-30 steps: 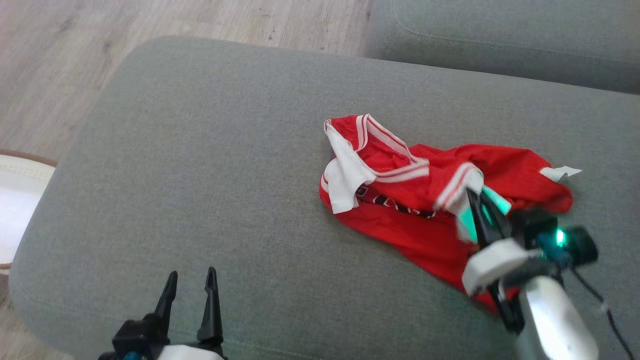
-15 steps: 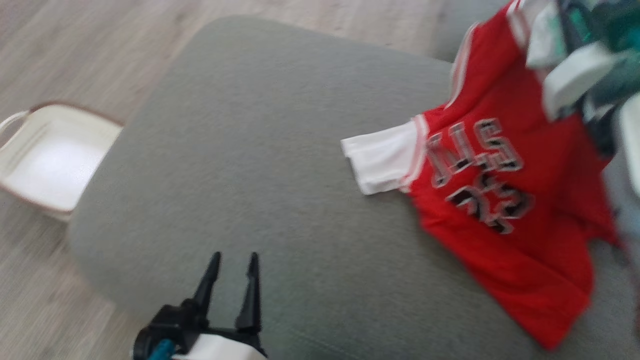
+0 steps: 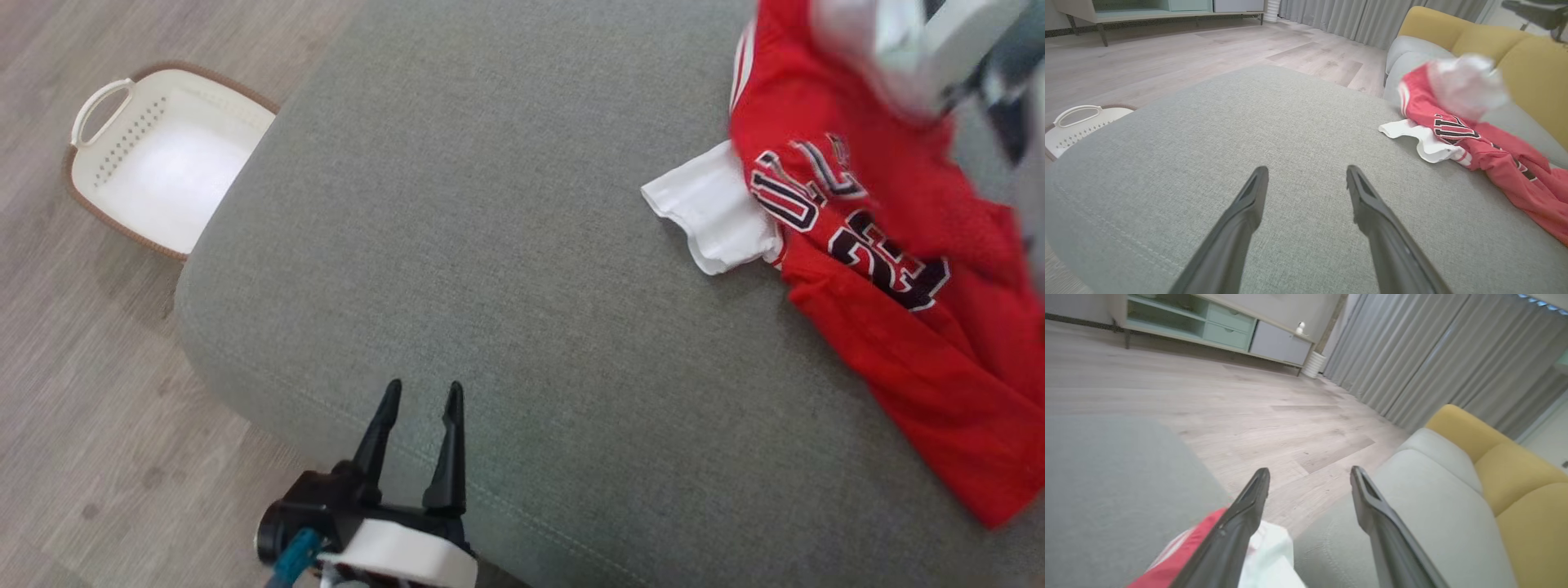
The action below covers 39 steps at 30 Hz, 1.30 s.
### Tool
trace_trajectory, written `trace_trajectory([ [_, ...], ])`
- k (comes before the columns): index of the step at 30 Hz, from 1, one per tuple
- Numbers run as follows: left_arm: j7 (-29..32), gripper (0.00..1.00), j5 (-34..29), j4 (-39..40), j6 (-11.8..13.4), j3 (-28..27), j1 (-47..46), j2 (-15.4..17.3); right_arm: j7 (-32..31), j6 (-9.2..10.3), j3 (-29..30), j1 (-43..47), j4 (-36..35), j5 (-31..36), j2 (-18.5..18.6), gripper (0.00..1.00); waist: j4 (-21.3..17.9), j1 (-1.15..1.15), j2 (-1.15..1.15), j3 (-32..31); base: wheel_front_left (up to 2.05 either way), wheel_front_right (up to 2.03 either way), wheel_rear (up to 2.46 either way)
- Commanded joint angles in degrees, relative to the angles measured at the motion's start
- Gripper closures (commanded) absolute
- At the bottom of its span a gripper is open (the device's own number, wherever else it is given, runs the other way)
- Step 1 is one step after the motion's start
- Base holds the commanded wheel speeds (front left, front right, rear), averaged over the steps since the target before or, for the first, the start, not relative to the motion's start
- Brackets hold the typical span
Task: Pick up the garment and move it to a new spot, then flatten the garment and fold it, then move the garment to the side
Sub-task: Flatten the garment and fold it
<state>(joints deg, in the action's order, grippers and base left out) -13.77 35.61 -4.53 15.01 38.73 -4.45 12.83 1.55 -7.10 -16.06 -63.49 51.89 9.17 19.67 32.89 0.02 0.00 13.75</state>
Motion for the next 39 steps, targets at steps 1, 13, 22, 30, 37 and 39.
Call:
trace_trajectory([
  [1, -0.9, 0.00, -0.6, 0.5, -0.9, -1.7, -2.2, 0.0, 2.2, -0.39, -1.1, 0.2, 0.2, 0.2, -1.8, 0.00, 0.0, -0.02, 0.00, -0.1, 0.00, 0.00, 0.00],
  [13, -0.8, 0.00, -0.5, -1.5, -0.9, -3.8, -2.8, 2.5, 10.3, -0.39, 2.3, 9.6, 1.9, -6.4, -5.5, 0.00, -12.9, -0.02, 0.00, -7.1, 0.00, 0.00, 0.00],
  [22, 0.1, 0.00, 0.3, 0.7, 1.7, -6.4, 0.3, 6.1, 10.5, -0.39, 10.7, 32.2, -8.3, -9.1, -11.8, 0.00, -22.0, -0.02, 0.00, -12.3, 0.00, 0.00, 0.00],
  [30, 0.8, 0.00, 0.4, 3.0, 2.7, -6.7, 1.4, 7.2, 5.7, -0.39, 15.4, 51.6, -22.0, -9.6, -16.3, 0.00, -23.4, -0.02, 0.00, -11.7, 0.00, 0.00, 0.00],
  [37, 1.3, 0.00, 0.2, 3.9, 3.0, -6.5, 0.8, 7.6, 1.0, -0.39, 13.0, 56.0, -27.4, -12.3, -16.8, 0.00, -22.3, -0.02, 0.00, -9.4, 0.00, 0.00, 0.00],
  [39, 1.4, 0.00, 0.1, 3.9, 3.0, -6.4, 0.5, 7.6, 0.2, -0.39, 12.6, 55.7, -27.3, -13.0, -16.8, 0.00, -21.7, -0.02, 0.00, -8.9, 0.00, 0.00, 0.00],
])
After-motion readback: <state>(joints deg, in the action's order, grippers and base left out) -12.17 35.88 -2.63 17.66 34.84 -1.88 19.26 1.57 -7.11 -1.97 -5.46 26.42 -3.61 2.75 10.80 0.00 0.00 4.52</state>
